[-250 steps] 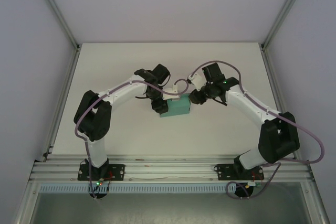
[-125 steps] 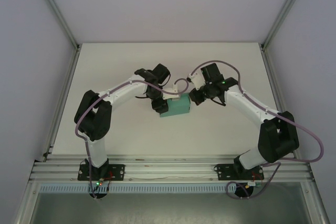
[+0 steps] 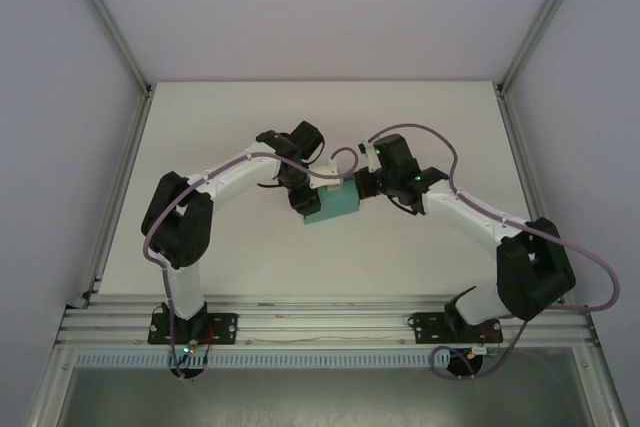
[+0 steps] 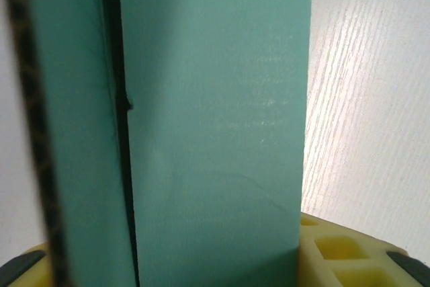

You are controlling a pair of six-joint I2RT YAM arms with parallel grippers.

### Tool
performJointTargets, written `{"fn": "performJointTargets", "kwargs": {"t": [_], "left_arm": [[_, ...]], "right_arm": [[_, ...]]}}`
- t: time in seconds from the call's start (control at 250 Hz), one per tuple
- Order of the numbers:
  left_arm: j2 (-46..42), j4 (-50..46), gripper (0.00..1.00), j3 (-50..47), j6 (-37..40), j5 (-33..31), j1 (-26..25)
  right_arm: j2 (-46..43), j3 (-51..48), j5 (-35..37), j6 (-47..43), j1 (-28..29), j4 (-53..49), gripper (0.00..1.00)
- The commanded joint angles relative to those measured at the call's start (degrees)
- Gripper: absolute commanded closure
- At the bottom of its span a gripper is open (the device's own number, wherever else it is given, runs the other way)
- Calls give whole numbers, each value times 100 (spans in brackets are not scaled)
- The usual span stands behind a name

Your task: Assemble paper box

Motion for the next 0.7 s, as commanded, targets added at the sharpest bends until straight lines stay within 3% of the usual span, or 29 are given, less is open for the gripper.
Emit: {"fn": "performJointTargets", "kwargs": {"t": [0.0,0.132,0.3,0.416,0.552,0.696], "left_arm": [[74,249,52,30,-52,75,-73],[41,268,50,43,-61,32,-73],[17,298,47,107,-101,36,-73],[-34,298,34,139,-142,110,-74],[-274,528,1,-22,-227,209,-81],[-578,930,0,-194,-561,-101,-94]], "right_arm": [[-85,-496,138,-60,103,435,100],[-360,-1083,101,-400,112,1046,100],[-346,-1133,247,-294,125,984,100],[-304,-862,391,-110,162,659,100],[-313,-788,773,-227,384,449,100],[-320,-935,901,-185,466,570,100]]}}
